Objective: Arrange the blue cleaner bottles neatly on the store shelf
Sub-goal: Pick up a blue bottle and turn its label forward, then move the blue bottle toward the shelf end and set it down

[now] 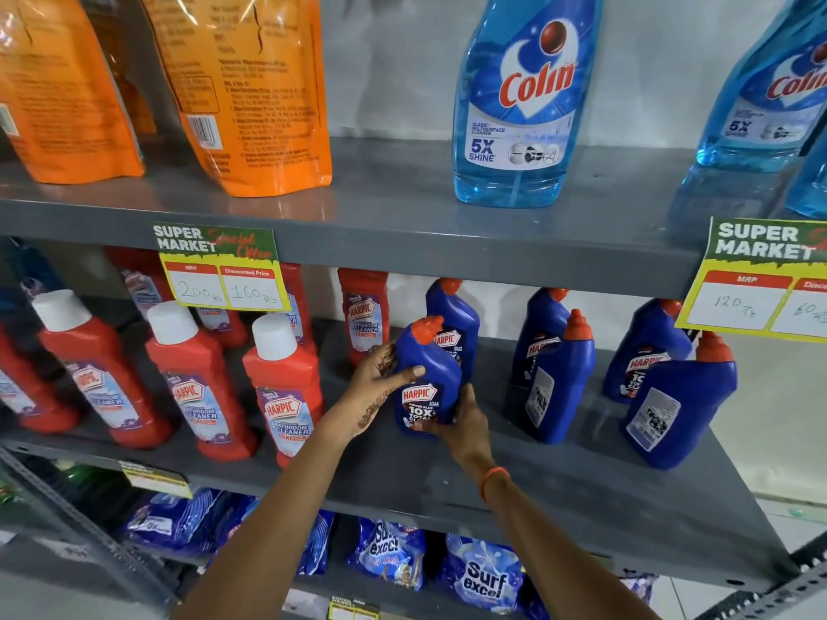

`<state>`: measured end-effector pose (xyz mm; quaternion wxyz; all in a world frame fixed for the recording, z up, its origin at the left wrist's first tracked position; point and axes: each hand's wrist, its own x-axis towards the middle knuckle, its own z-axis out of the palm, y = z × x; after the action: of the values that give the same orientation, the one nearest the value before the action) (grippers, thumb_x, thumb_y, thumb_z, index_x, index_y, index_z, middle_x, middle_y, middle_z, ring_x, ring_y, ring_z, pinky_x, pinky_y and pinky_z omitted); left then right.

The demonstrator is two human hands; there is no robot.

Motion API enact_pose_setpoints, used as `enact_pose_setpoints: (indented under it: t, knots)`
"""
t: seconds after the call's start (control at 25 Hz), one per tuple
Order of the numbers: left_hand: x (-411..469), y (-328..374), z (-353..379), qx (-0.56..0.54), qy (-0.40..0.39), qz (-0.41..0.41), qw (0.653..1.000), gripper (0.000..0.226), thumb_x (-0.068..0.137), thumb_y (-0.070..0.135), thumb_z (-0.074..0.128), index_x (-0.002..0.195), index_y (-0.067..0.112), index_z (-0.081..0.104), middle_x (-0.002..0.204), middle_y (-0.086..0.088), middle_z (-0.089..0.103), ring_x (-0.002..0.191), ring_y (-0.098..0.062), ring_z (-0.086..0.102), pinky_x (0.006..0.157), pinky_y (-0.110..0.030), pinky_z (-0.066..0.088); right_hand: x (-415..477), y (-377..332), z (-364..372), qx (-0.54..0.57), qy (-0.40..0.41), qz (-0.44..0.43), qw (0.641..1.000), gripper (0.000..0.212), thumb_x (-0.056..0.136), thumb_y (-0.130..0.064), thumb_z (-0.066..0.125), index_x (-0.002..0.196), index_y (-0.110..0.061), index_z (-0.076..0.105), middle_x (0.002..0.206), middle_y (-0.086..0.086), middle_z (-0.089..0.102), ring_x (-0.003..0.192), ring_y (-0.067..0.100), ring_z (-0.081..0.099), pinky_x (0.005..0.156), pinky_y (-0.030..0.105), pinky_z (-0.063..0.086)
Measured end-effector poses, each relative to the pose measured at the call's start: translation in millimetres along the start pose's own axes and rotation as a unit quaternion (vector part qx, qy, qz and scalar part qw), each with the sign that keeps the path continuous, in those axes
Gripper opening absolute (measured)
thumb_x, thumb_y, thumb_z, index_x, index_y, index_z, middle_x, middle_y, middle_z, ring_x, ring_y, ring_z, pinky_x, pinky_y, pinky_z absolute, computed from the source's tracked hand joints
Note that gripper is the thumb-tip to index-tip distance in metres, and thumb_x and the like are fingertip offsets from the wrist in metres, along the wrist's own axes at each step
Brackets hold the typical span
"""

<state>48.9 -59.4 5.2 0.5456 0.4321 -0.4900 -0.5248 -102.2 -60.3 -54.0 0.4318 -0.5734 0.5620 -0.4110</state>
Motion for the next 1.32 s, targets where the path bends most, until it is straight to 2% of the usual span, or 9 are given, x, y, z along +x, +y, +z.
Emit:
enact_pose_setpoints:
  t: [0.2, 0.36, 0.48, 0.6, 0.76, 0.92, 1.04, 1.2, 1.32]
  knots:
    - [0.9, -0.8, -2.4, -0.001, 0.002, -0.004, 1.000, 0.043, 0.083, 0.000, 0.059, 0.117, 0.025, 0.052, 0.112, 0.008, 0.065, 0.102, -0.004, 0.063, 0.077, -0.016, 0.053, 1.0, -3.4, 8.5, -0.008, 0.033, 0.009, 0.999, 0.061, 0.056, -0.014, 0.086, 0.103, -0.019, 0.047, 0.094, -0.002, 0.065, 0.085, 0.015, 0.062, 0.074, 0.030, 0.051]
    - [-5.9, -2.7, 4.1, 0.054, 0.020, 0.002, 0.998, 0.050, 0.087, 0.009, 0.057, 0.130, 0.023, 0.038, 0.123, 0.002, 0.055, 0.120, -0.016, 0.052, 0.078, -0.012, 0.051, 2.1, -6.3, 8.7, -0.014, 0.012, 0.028, 0.999, 0.061, 0.059, -0.012, 0.084, 0.105, -0.017, 0.045, 0.104, 0.005, 0.067, 0.095, 0.022, 0.064, 0.080, 0.035, 0.053]
    - [-15.0, -9.7, 17.0, 0.201, 0.048, 0.036, 0.978, 0.074, 0.089, 0.029, 0.055, 0.145, 0.020, 0.008, 0.153, -0.005, 0.024, 0.140, -0.021, 0.026, 0.110, -0.034, 0.038, -4.3, -12.0, 3.2, -0.045, 0.002, 0.019, 0.999, 0.062, 0.066, -0.008, 0.077, 0.118, -0.013, 0.044, 0.119, 0.011, 0.062, 0.109, 0.027, 0.059, 0.087, 0.035, 0.048]
    - [-22.9, -6.6, 42.4, 0.396, 0.124, 0.135, 0.900, 0.082, 0.089, 0.046, 0.045, 0.145, 0.010, -0.002, 0.157, -0.015, -0.001, 0.145, -0.025, -0.001, 0.119, -0.046, 0.012, -22.6, -19.8, -17.3, -0.069, 0.153, -0.097, 0.981, 0.053, 0.074, -0.002, 0.066, 0.122, -0.011, 0.047, 0.124, 0.014, 0.055, 0.117, 0.029, 0.050, 0.098, 0.038, 0.043]
    - [-29.8, -3.9, 99.8, 0.406, 0.098, 0.273, 0.867, 0.074, 0.091, 0.040, 0.043, 0.145, 0.016, -0.001, 0.155, -0.002, 0.000, 0.144, -0.018, 0.007, 0.117, -0.029, 0.015, -47.1, -12.2, -66.4, -0.079, 0.330, -0.171, 0.925, 0.056, 0.073, 0.003, 0.065, 0.124, -0.008, 0.046, 0.129, 0.017, 0.043, 0.121, 0.026, 0.036, 0.100, 0.025, 0.032]
    - [6.6, -31.0, 133.9, 0.340, -0.039, 0.083, 0.936, 0.065, 0.091, 0.035, 0.050, 0.145, 0.020, 0.016, 0.155, -0.004, 0.023, 0.140, -0.021, 0.027, 0.113, -0.032, 0.025, -26.4, 23.7, -99.5, -0.034, 0.308, -0.018, 0.951, 0.072, 0.070, -0.011, 0.076, 0.131, -0.007, 0.038, 0.132, 0.022, 0.043, 0.124, 0.035, 0.038, 0.104, 0.039, 0.035]
    - [29.4, -34.9, 147.4, 0.187, -0.113, -0.059, 0.974, 0.053, 0.091, 0.019, 0.053, 0.139, 0.016, 0.031, 0.147, -0.007, 0.039, 0.127, -0.014, 0.041, 0.100, -0.022, 0.042, -13.8, 38.9, -115.1, 0.006, 0.210, 0.022, 0.977, 0.056, 0.065, -0.020, 0.080, 0.110, -0.016, 0.048, 0.108, 0.014, 0.057, 0.098, 0.033, 0.057, 0.084, 0.049, 0.050]
    - [38.8, -27.8, 157.9, 0.109, -0.132, -0.069, 0.983, 0.049, 0.087, 0.000, 0.054, 0.134, 0.006, 0.040, 0.135, -0.013, 0.052, 0.113, -0.014, 0.052, 0.083, -0.007, 0.049, -8.6, 46.7, -140.6, 0.018, 0.137, -0.006, 0.990, 0.033, 0.076, -0.014, 0.070, 0.104, -0.014, 0.052, 0.099, 0.010, 0.061, 0.084, 0.023, 0.056, 0.069, 0.030, 0.042]
    - [42.9, -20.6, 159.0, 0.051, -0.126, -0.077, 0.988, 0.055, 0.082, -0.004, 0.060, 0.133, 0.007, 0.042, 0.129, -0.008, 0.055, 0.115, -0.016, 0.054, 0.089, -0.015, 0.050, -6.4, 66.2, -161.6, 0.013, 0.062, -0.054, 0.997, 0.030, 0.078, -0.015, 0.067, 0.105, -0.011, 0.053, 0.098, 0.011, 0.064, 0.085, 0.029, 0.059, 0.072, 0.039, 0.050]
